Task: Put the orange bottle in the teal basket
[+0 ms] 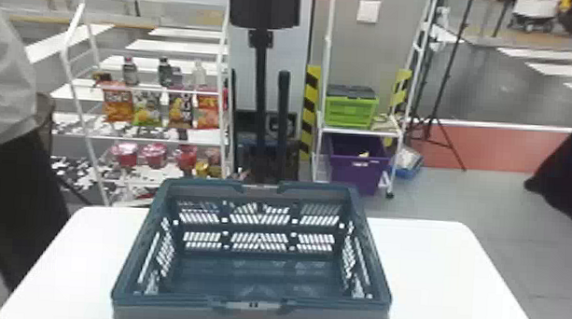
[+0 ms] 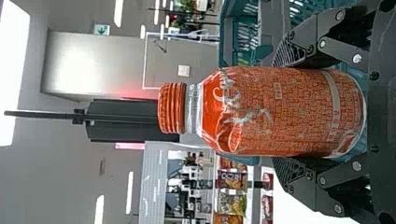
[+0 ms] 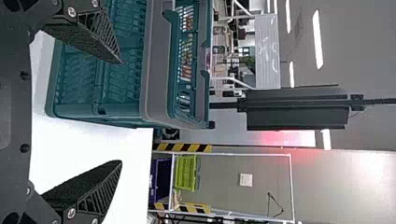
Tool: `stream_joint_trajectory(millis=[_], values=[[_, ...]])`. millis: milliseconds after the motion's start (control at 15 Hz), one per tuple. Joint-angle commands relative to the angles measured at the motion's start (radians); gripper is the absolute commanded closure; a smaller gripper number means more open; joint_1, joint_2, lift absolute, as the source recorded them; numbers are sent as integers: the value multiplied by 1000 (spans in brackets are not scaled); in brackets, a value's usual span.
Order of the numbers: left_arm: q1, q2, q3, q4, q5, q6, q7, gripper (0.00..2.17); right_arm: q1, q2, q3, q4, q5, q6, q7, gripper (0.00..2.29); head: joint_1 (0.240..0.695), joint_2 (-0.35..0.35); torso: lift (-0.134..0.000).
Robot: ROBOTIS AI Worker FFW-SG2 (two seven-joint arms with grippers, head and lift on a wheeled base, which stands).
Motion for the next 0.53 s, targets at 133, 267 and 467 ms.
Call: stream_joint_trajectory(millis=[133,267,467], values=[[-71,-3,77,-243,2,412,-7,515,-1,2,-8,1,-2,5,0,130,499,0,0],[-150,-3,103,-315,-12,602,-24,515,3,11,-14,-1,0,5,0,130,499,0,0],[-302,-3,102,-352,-51,814,-53,515,8,30,-21,-1,8,5,0,127,499,0,0]])
